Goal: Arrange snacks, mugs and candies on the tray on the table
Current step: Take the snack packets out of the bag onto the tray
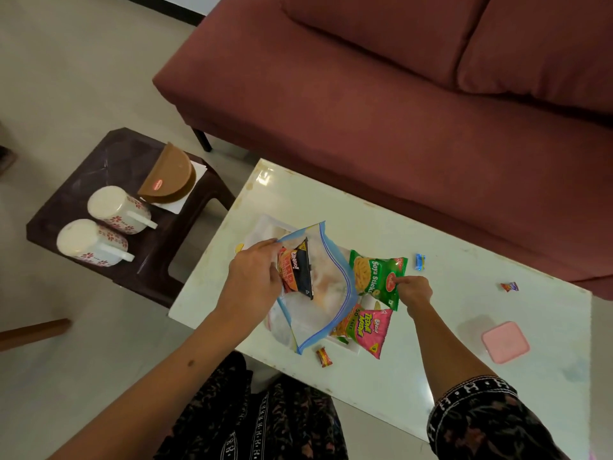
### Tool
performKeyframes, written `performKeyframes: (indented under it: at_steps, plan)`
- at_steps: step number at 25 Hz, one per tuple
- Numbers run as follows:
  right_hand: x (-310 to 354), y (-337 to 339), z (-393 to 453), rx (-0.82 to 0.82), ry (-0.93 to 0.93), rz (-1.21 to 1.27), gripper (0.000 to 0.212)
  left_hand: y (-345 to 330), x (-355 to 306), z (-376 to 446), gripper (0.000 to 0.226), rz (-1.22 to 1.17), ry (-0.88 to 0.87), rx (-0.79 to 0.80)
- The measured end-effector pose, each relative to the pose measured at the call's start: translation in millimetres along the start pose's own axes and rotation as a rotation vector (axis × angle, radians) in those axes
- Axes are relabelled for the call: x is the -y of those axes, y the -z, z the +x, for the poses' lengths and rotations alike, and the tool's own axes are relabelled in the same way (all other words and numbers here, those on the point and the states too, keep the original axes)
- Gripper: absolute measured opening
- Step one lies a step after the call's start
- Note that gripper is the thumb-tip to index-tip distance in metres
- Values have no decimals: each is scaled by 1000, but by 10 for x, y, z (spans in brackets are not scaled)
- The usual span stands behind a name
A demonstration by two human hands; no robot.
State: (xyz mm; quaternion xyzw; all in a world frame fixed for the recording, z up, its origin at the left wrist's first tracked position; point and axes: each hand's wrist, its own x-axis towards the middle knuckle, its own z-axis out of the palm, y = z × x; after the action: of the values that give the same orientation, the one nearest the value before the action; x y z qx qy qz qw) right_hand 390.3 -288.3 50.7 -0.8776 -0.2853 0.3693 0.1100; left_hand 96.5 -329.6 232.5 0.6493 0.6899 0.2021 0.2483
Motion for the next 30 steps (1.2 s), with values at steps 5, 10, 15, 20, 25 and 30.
performKeyframes:
  at_steps: [5, 10, 15, 20, 25, 30]
  plan:
    - [106, 117, -132, -46, 2, -54, 19, -8, -10, -35, 37, -11, 12, 56]
    - [547, 352, -680, -165, 174, 188, 24, 7, -35, -62, 37, -28, -17, 102]
    - [934, 411, -1843, -136, 603, 537, 12, 28, -107, -91, 31, -50, -41, 84]
    - [1027, -68, -1925, 201, 429, -335, 26, 46, -196, -139, 41, -45, -79, 91]
    - [1009, -428, -1727, 166, 316, -372, 35, 102, -240, -217, 36, -68, -129, 42]
    - [982, -520, -1728, 52, 385, -467, 24, 50, -126, -238, 39, -49, -91, 54]
